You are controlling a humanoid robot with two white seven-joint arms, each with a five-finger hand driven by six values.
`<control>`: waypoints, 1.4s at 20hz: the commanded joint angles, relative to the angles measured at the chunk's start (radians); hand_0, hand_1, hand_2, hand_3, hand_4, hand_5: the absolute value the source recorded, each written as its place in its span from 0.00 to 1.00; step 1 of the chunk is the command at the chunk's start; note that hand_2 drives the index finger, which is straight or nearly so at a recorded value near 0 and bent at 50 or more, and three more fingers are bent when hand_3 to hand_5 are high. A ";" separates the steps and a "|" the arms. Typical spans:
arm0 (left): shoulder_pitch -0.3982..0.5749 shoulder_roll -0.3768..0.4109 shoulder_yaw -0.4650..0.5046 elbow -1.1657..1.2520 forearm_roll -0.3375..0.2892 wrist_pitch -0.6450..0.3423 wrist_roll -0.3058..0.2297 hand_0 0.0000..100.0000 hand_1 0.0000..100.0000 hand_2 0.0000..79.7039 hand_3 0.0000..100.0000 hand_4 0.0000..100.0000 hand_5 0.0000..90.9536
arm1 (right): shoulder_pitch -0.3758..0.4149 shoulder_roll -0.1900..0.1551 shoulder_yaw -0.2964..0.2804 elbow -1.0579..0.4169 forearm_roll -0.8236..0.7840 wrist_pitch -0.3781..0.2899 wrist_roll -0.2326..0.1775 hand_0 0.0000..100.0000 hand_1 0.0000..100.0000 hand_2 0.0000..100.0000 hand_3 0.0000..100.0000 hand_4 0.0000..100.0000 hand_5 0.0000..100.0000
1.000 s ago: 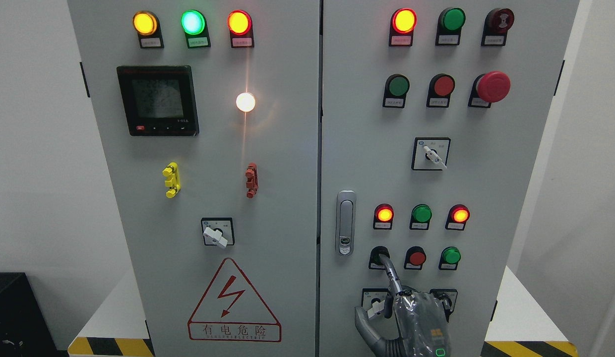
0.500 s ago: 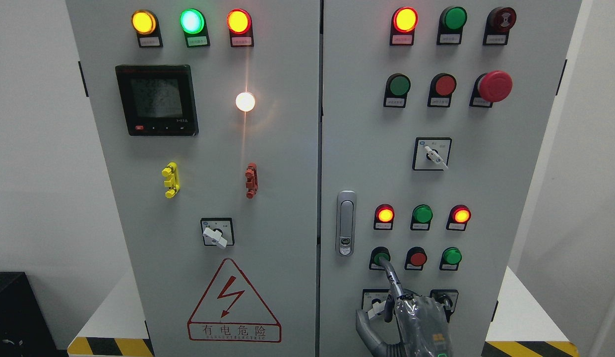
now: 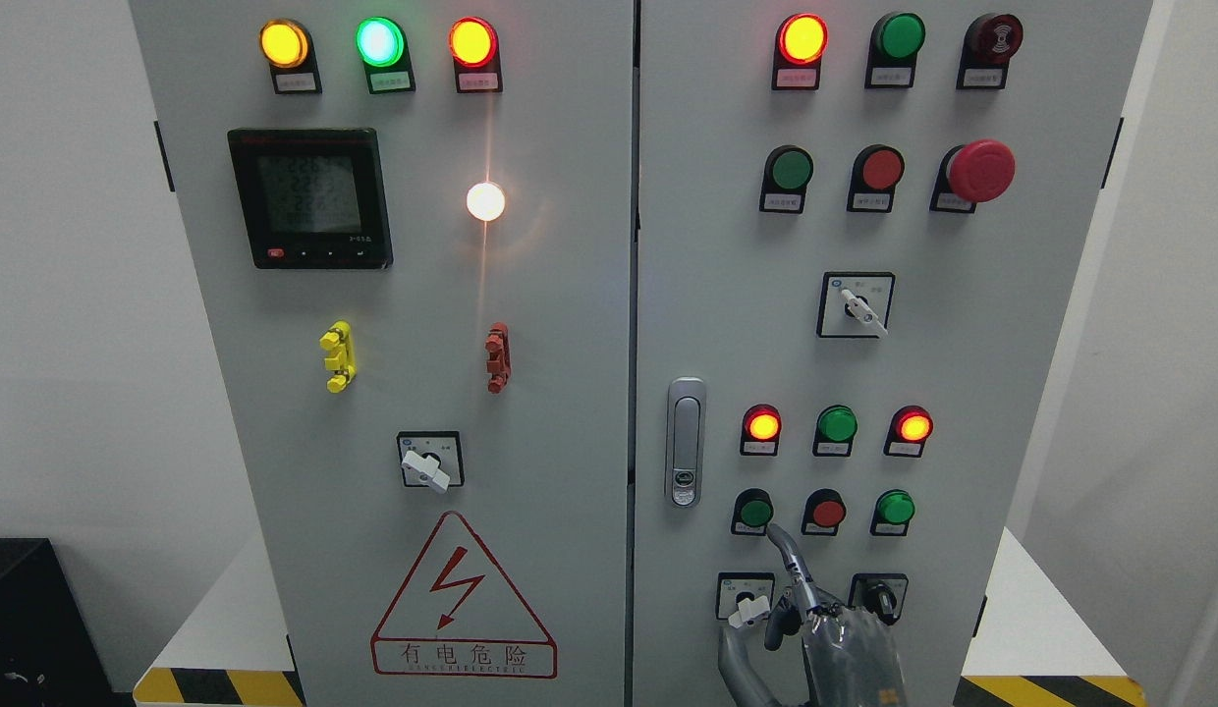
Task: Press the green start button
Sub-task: 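Pull the right hand back down away from the button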
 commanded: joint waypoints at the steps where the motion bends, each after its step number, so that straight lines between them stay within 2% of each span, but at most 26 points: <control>1: -0.023 0.000 0.000 -0.028 0.000 0.001 -0.001 0.12 0.56 0.00 0.00 0.00 0.00 | 0.061 0.001 0.034 -0.126 -0.127 0.012 0.004 0.46 0.27 0.00 0.64 0.63 0.60; 5: -0.023 0.000 0.000 -0.028 0.000 0.001 -0.001 0.12 0.56 0.00 0.00 0.00 0.00 | 0.102 0.000 0.050 -0.175 -0.199 0.055 0.007 0.31 0.23 0.00 0.52 0.54 0.51; 7: -0.023 0.000 0.000 -0.028 0.000 0.001 -0.001 0.12 0.56 0.00 0.00 0.00 0.00 | 0.119 0.000 0.051 -0.192 -0.248 0.072 0.012 0.16 0.21 0.00 0.43 0.44 0.44; 8: -0.023 0.000 0.000 -0.028 0.000 0.001 -0.001 0.12 0.56 0.00 0.00 0.00 0.00 | 0.124 0.000 0.057 -0.198 -0.279 0.081 0.017 0.02 0.21 0.00 0.37 0.39 0.39; 9: -0.023 0.000 0.000 -0.028 0.000 0.001 -0.001 0.12 0.56 0.00 0.00 0.00 0.00 | 0.130 0.000 0.065 -0.211 -0.320 0.092 0.027 0.00 0.21 0.00 0.35 0.38 0.38; 11: -0.023 0.000 0.000 -0.028 0.000 0.001 -0.001 0.12 0.56 0.00 0.00 0.00 0.00 | 0.141 0.000 0.076 -0.240 -0.432 0.124 0.069 0.00 0.17 0.00 0.21 0.20 0.21; 13: -0.023 0.000 0.000 -0.028 0.000 0.001 -0.001 0.12 0.56 0.00 0.00 0.00 0.00 | 0.153 0.000 0.092 -0.270 -0.541 0.147 0.099 0.00 0.14 0.00 0.17 0.16 0.16; 14: -0.023 0.000 0.000 -0.028 0.000 0.001 -0.001 0.12 0.56 0.00 0.00 0.00 0.00 | 0.164 0.000 0.097 -0.283 -0.579 0.147 0.113 0.00 0.11 0.00 0.10 0.08 0.06; 16: -0.023 0.000 0.000 -0.028 0.000 0.001 -0.001 0.12 0.56 0.00 0.00 0.00 0.00 | 0.177 0.000 0.105 -0.297 -0.622 0.147 0.130 0.00 0.09 0.00 0.07 0.04 0.00; 19: -0.023 0.000 0.000 -0.028 0.000 0.001 -0.001 0.12 0.56 0.00 0.00 0.00 0.00 | 0.182 0.000 0.105 -0.298 -0.644 0.144 0.132 0.00 0.05 0.00 0.04 0.00 0.00; 28: -0.023 0.000 0.000 -0.028 0.000 0.001 -0.001 0.12 0.56 0.00 0.00 0.00 0.00 | 0.193 0.000 0.103 -0.314 -0.672 0.149 0.132 0.00 0.02 0.00 0.00 0.00 0.00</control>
